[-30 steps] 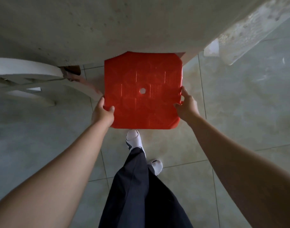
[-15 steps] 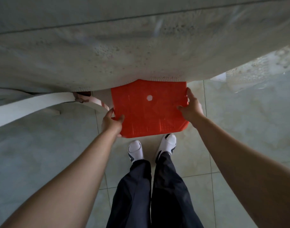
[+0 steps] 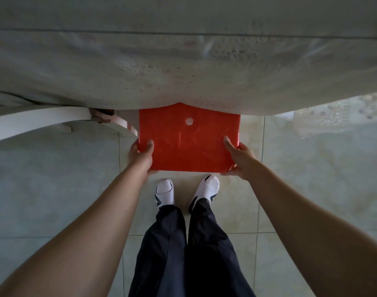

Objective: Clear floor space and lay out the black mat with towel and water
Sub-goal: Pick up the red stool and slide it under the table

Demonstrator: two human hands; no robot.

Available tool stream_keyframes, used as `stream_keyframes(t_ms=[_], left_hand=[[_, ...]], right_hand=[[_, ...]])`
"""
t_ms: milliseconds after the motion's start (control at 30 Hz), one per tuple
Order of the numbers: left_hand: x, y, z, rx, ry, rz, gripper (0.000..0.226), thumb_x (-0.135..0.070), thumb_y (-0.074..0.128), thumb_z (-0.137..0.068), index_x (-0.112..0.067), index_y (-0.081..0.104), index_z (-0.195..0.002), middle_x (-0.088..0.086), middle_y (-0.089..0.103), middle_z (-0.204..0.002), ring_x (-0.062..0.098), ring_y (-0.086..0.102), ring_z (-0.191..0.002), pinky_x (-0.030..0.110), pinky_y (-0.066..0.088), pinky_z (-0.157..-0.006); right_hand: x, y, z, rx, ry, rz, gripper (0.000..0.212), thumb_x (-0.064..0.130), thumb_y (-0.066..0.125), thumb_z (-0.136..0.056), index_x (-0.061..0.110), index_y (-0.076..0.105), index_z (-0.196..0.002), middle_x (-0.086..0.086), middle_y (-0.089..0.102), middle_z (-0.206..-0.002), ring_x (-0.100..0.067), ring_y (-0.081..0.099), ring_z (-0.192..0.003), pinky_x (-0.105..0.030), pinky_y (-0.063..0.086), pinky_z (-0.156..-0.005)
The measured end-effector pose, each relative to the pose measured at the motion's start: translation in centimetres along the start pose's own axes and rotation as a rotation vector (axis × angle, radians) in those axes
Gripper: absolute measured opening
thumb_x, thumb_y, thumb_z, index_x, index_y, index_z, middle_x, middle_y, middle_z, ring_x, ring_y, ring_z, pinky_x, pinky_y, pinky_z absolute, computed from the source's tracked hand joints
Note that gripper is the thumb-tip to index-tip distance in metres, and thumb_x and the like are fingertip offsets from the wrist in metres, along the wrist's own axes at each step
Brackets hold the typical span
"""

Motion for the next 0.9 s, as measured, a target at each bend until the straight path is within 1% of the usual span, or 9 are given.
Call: stream_keyframes(t_ms=[100, 200, 333, 400, 467, 600, 733, 833, 900], left_hand=[[-0.9, -0.4, -0.3, -0.028, 0.039, 0.012, 0.048, -0.04, 0.055, -0.093, -0.025, 0.044, -0.137, 0.001, 0.053, -0.132, 0.029, 0.058, -0.111, 0.054, 0.056, -0.081], [-0.5, -1.1, -0.9, -0.052, 0.044, 0.052, 0.042, -0.034, 0.055, -0.095, -0.023, 0.046, -0.135, -0.006, 0.053, -0.121, 0.024, 0.057, -0.104, 0.053, 0.054, -0.087], [-1.2, -1.9, -1.7, -0.065, 0.09, 0.12, 0.047, -0.024, 0.059, -0.094, -0.025, 0.044, -0.139, 0.005, 0.053, -0.139, 0.03, 0.058, -0.117, 0.053, 0.048, -0.097], [-2.6, -1.3, -1.7, -0.055, 0.107, 0.184, 0.049, -0.01, 0.054, -0.096, -0.022, 0.041, -0.141, 0.005, 0.048, -0.143, 0.03, 0.055, -0.122, 0.055, 0.047, -0.098], [-4.3, -0.7, -1.7, -0.048, 0.119, 0.221, 0.048, -0.006, 0.051, -0.097, -0.02, 0.04, -0.141, 0.006, 0.046, -0.144, 0.032, 0.051, -0.125, 0.058, 0.047, -0.095], [-6.0, -0.7, -2.7, -0.055, 0.129, 0.191, 0.05, -0.006, 0.05, -0.097, -0.02, 0.037, -0.143, 0.005, 0.042, -0.148, 0.034, 0.048, -0.128, 0.061, 0.048, -0.093], [-7.6, -2.1, -3.6, -0.1, 0.182, 0.067, 0.054, -0.017, 0.057, -0.094, -0.018, 0.036, -0.143, 0.007, 0.045, -0.145, 0.033, 0.053, -0.124, 0.053, 0.052, -0.092], [-8.6, -3.4, -5.3, -0.122, 0.179, 0.04, 0.076, -0.034, 0.07, -0.078, -0.02, 0.035, -0.144, 0.007, 0.04, -0.148, 0.031, 0.051, -0.124, 0.051, 0.053, -0.089], [-9.3, -3.8, -5.5, -0.147, 0.196, 0.142, 0.065, -0.025, 0.065, -0.088, -0.025, 0.033, -0.145, 0.001, 0.033, -0.152, 0.026, 0.048, -0.124, 0.044, 0.055, -0.079]], right_hand=[[0.4, 0.8, 0.5, -0.025, -0.043, 0.039, 0.065, 0.049, 0.069, -0.079, 0.019, 0.046, -0.132, 0.0, 0.058, -0.101, -0.023, 0.061, -0.067, -0.059, 0.056, -0.073], [0.8, 1.7, 0.9, -0.043, -0.142, 0.076, 0.068, 0.044, 0.075, -0.077, 0.026, 0.044, -0.135, 0.001, 0.061, -0.115, -0.02, 0.065, -0.075, -0.055, 0.059, -0.071], [4.4, 3.2, 0.3, -0.062, -0.274, 0.053, 0.074, 0.027, 0.077, -0.079, 0.028, 0.038, -0.142, 0.006, 0.061, -0.094, -0.022, 0.066, -0.095, -0.056, 0.056, -0.08], [6.5, 3.9, 0.0, -0.095, -0.337, 0.075, 0.074, 0.023, 0.078, -0.076, 0.027, 0.041, -0.139, 0.005, 0.058, -0.101, -0.027, 0.067, -0.097, -0.053, 0.057, -0.079], [7.8, 4.3, -0.4, -0.096, -0.361, 0.092, 0.07, 0.019, 0.076, -0.079, 0.025, 0.04, -0.139, 0.004, 0.052, -0.108, -0.026, 0.061, -0.096, -0.05, 0.058, -0.078], [8.7, 4.7, -1.1, -0.093, -0.349, 0.058, 0.06, 0.007, 0.067, -0.085, 0.023, 0.041, -0.136, -0.001, 0.046, -0.11, -0.027, 0.054, -0.099, -0.049, 0.056, -0.083], [8.3, 5.5, -1.6, -0.127, -0.36, 0.089, 0.063, 0.005, 0.069, -0.082, 0.025, 0.042, -0.135, -0.007, 0.052, -0.131, -0.031, 0.059, -0.1, -0.048, 0.057, -0.082], [7.9, 6.7, -1.9, -0.055, -0.305, -0.044, 0.057, -0.003, 0.062, -0.086, 0.022, 0.043, -0.134, -0.006, 0.046, -0.141, -0.034, 0.054, -0.117, -0.048, 0.055, -0.087], [7.8, 7.6, -2.2, -0.026, -0.298, -0.142, 0.054, -0.007, 0.058, -0.087, 0.021, 0.046, -0.131, -0.009, 0.048, -0.14, -0.036, 0.052, -0.123, -0.046, 0.053, -0.093]])
Point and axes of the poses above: each hand's wrist, its own z-axis away from the middle knuckle, its own y-axis out of the palm, x = y × z, the point moved 5 cm from there along -z, towards the middle knuckle
